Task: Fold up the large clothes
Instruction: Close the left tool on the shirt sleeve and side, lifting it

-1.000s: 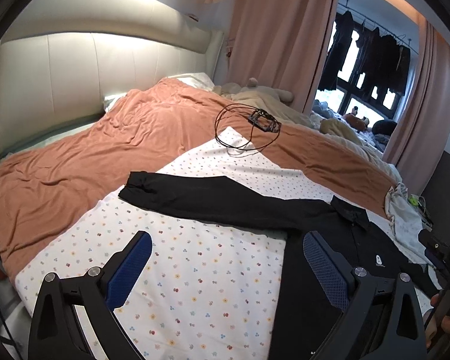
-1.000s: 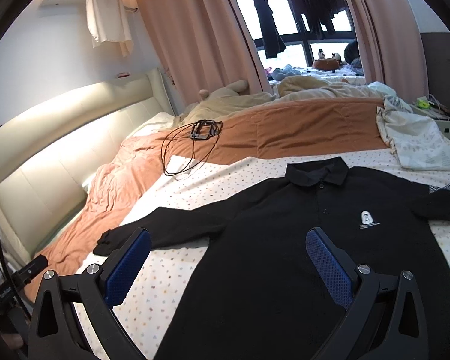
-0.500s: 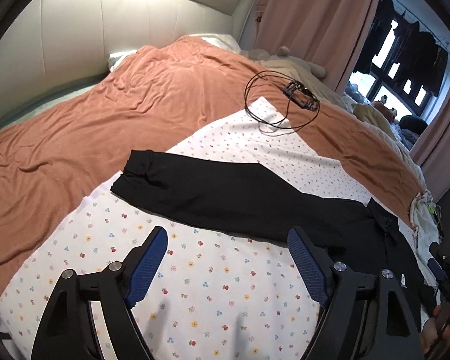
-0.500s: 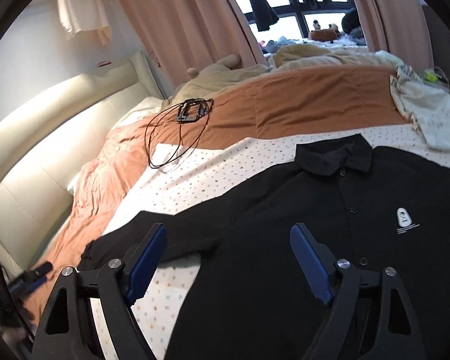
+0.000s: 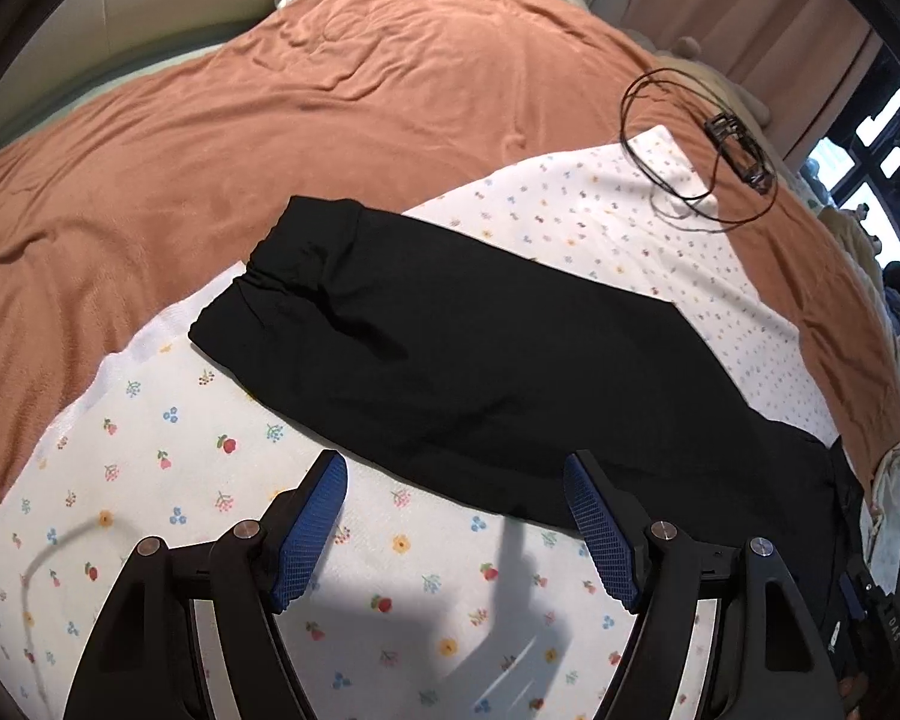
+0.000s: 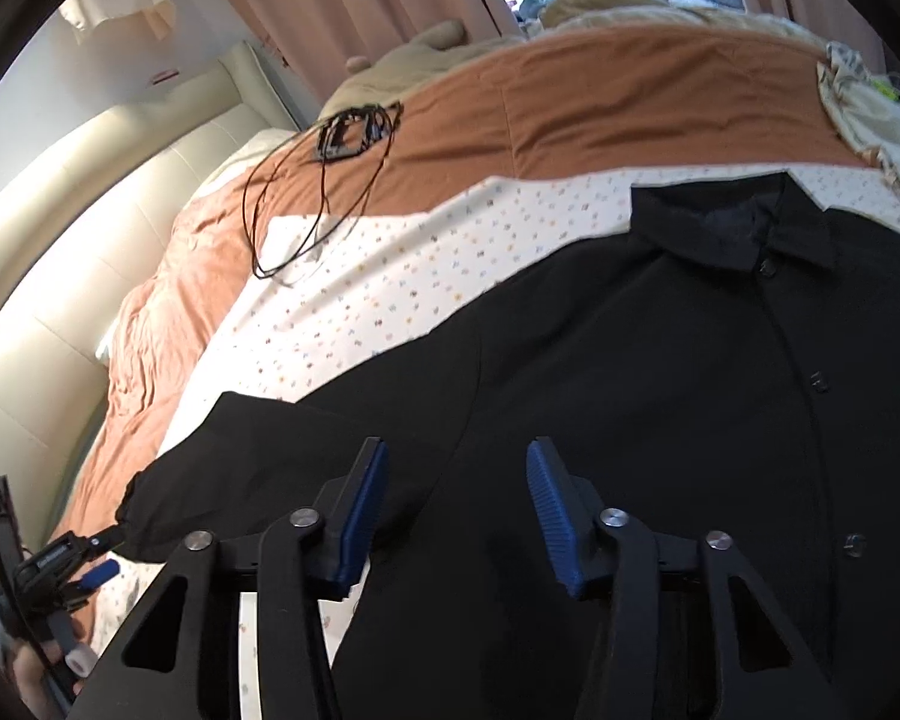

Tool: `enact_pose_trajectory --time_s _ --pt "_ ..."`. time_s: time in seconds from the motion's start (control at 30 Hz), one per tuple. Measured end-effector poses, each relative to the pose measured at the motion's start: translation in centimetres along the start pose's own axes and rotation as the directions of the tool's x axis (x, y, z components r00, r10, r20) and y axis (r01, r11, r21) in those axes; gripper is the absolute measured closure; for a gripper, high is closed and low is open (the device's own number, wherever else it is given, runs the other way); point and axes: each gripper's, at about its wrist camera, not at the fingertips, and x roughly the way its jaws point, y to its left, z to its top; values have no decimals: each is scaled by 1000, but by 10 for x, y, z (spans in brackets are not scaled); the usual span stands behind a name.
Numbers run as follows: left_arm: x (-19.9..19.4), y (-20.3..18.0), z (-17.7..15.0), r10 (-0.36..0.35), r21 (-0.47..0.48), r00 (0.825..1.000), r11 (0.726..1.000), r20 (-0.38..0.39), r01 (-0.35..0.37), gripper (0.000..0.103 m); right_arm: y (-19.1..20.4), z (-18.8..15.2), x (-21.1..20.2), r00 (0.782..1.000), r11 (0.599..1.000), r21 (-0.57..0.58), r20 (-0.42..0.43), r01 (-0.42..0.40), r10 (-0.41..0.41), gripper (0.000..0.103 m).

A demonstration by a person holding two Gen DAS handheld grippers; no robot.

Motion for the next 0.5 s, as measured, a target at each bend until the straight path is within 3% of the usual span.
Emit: enact_pose_trajectory --time_s 0.13,0.27,0.33,0.37,0.5 --pt "27 7 7 34 -34 998 999 -55 -36 27 -3 -11 34 995 999 36 -95 -13 16 70" --pt "34 6 16 53 -11 998 999 -15 -53 28 -6 -22 53 984 994 64 -151 -85 94 70" --pt "32 11 19 73 -38 997 997 20 -73 55 -16 -22 51 977 982 134 -148 -135 154 70" --pt "31 14 21 89 -51 996 995 19 -88 86 -21 -21 47 973 975 161 -147 -155 179 71" --pt "14 12 28 9 -63 999 998 37 -7 98 -26 -15 25 975 971 178 -121 -161 184 71"
